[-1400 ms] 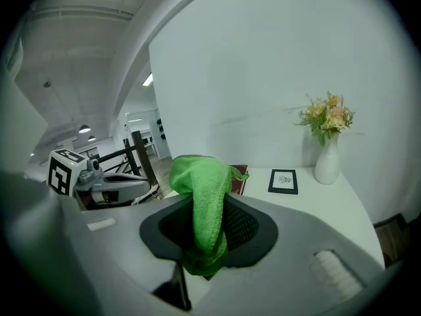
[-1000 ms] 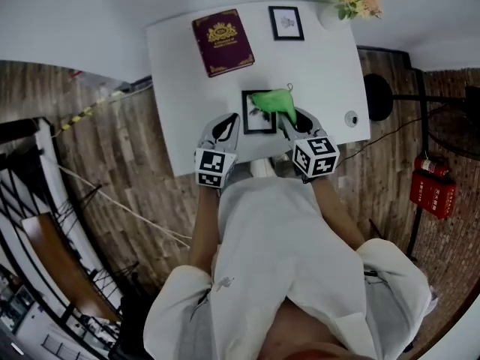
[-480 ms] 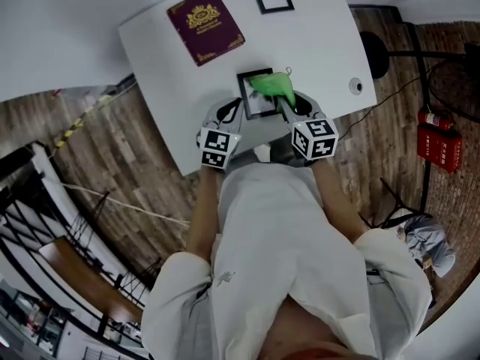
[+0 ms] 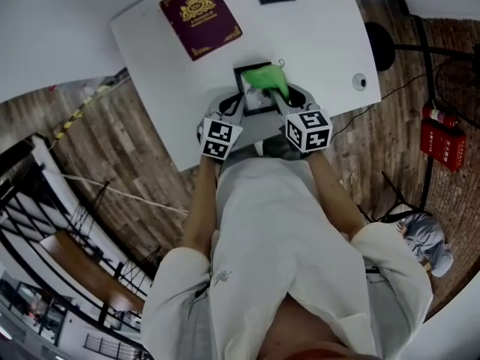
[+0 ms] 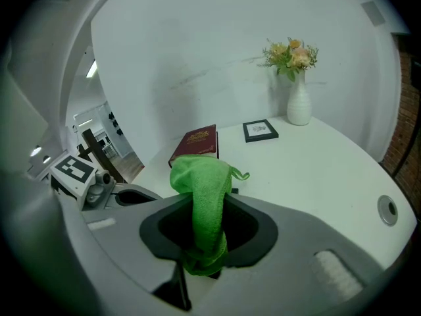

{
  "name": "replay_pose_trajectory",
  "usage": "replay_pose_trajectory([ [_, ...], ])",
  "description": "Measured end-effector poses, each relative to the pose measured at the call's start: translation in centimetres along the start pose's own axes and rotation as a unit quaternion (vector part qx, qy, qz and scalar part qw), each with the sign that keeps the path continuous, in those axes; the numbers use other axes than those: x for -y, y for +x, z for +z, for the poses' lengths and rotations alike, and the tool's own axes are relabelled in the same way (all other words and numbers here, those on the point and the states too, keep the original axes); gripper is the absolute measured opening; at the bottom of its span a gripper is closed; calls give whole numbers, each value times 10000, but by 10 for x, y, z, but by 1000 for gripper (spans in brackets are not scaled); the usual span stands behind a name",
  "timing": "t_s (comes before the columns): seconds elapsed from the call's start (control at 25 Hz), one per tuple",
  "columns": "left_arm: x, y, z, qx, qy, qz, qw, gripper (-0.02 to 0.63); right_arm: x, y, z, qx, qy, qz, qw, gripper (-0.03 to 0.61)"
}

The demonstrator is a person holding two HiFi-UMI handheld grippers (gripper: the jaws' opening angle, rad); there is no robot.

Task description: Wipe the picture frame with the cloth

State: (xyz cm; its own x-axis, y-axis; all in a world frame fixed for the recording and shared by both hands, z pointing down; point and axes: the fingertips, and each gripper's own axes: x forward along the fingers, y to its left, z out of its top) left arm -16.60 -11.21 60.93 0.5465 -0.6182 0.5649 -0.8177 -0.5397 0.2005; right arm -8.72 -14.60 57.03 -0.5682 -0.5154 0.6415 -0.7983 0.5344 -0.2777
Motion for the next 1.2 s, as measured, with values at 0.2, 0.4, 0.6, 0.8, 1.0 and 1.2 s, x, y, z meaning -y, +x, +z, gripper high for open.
replay_pose_trajectory([
  [0.2,-2,7,-10,-184,-68,50,9998,20,-5,14,-3,-146,-72,182,9997,91],
  [0.4,-2,11,-14,-257,-188,88,9995,20,-9,24,-2,-226,-128,310,9992,91],
  [0.6,-3,13,-16,-305,-191,95,9993,20,-10,37,-1,-309,-147,363,9988,91],
  [0.8,-3,13,-16,-298,-211,107,9993,20,-23,53,-2,-402,-363,517,9972,91],
  [1.0,-2,13,-15,-296,-217,117,9993,20,-41,66,-2,-447,-497,718,9952,91],
  [1.2,-2,13,-16,-297,-223,114,9992,20,-54,80,-5,-511,-568,830,9936,91],
])
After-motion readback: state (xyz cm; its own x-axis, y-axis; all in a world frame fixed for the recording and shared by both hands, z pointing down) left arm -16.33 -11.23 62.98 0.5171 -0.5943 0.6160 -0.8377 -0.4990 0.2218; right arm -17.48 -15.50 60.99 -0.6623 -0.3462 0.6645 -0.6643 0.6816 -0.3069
